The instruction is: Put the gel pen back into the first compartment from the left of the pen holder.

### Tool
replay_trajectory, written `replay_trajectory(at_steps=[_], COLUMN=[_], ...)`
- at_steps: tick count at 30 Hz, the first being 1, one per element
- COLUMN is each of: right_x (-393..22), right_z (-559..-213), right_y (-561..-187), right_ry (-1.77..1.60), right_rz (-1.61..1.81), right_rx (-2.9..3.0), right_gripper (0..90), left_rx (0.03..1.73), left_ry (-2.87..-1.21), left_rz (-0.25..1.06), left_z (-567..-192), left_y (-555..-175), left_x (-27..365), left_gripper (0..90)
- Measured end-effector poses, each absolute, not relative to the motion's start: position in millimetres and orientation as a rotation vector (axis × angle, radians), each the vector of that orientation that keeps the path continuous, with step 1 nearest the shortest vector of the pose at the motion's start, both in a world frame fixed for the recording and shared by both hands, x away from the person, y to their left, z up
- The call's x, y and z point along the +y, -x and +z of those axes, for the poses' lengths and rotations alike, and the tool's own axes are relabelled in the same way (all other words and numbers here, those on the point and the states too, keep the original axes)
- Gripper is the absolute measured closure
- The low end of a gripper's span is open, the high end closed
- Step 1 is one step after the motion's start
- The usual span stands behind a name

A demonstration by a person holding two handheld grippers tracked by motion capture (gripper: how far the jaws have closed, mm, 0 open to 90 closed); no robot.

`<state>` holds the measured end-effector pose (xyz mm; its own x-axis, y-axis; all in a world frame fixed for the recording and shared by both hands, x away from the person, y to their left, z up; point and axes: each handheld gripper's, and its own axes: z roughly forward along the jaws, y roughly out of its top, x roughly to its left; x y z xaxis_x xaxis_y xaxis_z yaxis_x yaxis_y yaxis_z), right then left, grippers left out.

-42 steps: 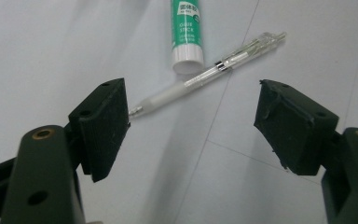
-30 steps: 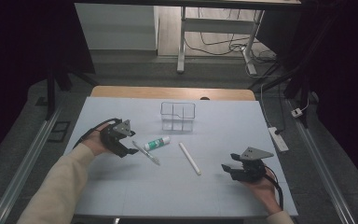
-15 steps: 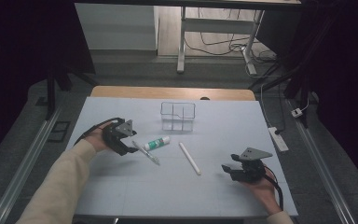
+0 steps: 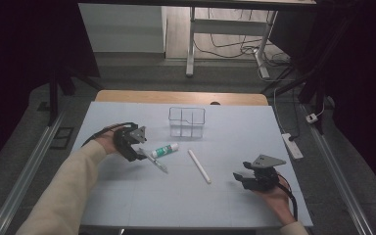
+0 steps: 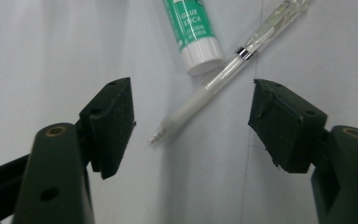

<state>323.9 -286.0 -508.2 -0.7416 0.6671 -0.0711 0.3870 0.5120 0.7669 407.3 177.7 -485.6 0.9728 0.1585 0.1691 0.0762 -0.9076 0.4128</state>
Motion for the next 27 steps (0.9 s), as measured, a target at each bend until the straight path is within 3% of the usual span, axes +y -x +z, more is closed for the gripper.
replay_trajectory(at_steps=[18, 27], right_x=[-284.8, -284.5], right_z=[-510.8, -512.8], right_y=[-324.8, -325.6], right_ry=[-0.887, -0.887], right_rz=[1.065, 1.051], right_rx=[2.413, 2.425], right_gripper=[38.2, 38.2], left_rx=[0.069, -0.017], left_ry=[-2.751, -2.777], left_rz=[0.167, 0.115], left_z=[-504.6, -508.2], left_y=[-426.4, -431.2], left_x=[177.0, 170.8], left_gripper=[37.4, 45.3])
